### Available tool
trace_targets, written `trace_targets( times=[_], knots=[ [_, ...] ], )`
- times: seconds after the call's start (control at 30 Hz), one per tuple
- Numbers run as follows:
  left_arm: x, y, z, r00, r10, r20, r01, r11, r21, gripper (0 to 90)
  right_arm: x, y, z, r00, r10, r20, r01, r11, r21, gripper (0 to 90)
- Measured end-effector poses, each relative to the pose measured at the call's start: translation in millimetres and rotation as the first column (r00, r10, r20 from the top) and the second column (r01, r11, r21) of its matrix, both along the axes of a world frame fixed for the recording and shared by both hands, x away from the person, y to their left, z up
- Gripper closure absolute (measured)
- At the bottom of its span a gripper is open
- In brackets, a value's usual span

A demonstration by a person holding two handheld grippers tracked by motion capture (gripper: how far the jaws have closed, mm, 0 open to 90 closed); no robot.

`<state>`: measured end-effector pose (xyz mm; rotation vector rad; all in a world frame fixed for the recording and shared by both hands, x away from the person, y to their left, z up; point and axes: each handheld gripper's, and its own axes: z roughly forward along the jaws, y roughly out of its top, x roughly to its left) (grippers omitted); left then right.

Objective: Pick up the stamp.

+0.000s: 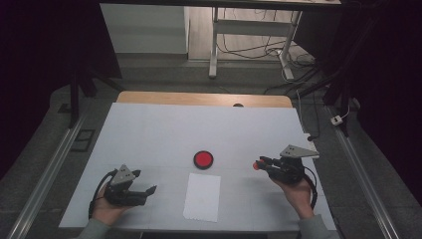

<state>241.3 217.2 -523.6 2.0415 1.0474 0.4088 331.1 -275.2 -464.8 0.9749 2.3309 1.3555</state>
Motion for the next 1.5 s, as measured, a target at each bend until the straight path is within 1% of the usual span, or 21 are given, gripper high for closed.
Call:
trace_targets(
  times=[0.43, 0.63, 0.8, 1.03, 1.5],
  knots=[
    [0.1, -0.3, -0.1, 1.0000, -0.003, -0.002, 0.003, 1.0000, 0.001, 17.8, -1.7, 9.8, -2.3, 0.9998, 0.020, 0.005, -0.020, 0.9998, -0.002, 71.4],
    [-0.1, -0.3, 0.0, 1.0000, -0.004, 0.000, 0.004, 1.0000, 0.002, 17.8, -4.3, 17.1, -0.4, 0.9992, 0.039, 0.012, -0.039, 0.9992, 0.005, 71.4],
    [0.1, -0.5, -0.1, 1.0000, -0.004, -0.002, 0.004, 1.0000, 0.005, 17.8, -6.7, 23.7, 1.2, 0.9982, 0.056, 0.018, -0.056, 0.9984, -0.003, 71.4],
    [0.3, -0.7, -0.3, 1.0000, -0.006, -0.003, 0.006, 1.0000, 0.004, 17.8, -9.3, 32.4, 1.6, 0.9967, 0.078, 0.023, -0.078, 0.9970, -0.001, 71.4],
    [0.2, -1.2, -0.1, 1.0000, -0.008, -0.003, 0.008, 1.0000, 0.004, 17.8, -11.4, 46.6, -1.9, 0.9939, 0.109, 0.020, -0.108, 0.9941, -0.009, 71.4]
  ],
)
